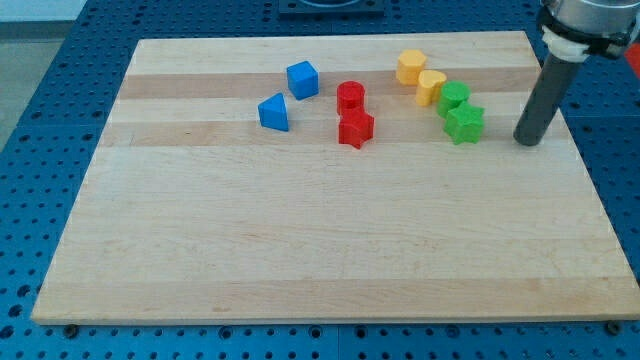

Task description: Separate the green star from the blocks

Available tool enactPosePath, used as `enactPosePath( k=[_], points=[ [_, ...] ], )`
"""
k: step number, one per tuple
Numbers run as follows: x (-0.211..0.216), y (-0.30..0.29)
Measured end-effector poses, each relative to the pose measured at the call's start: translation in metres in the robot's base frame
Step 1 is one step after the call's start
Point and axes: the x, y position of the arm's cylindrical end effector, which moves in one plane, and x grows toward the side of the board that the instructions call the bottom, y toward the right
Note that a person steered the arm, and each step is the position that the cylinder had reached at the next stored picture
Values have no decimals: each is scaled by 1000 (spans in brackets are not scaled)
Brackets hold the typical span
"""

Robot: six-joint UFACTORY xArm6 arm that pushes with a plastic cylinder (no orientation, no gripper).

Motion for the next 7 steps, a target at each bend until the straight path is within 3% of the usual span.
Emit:
enactPosePath(
  k=[1, 2, 4, 7],
  points=[
    [-32, -10],
    [-31, -11],
    [-2, -74],
    [-27, -55]
  ],
)
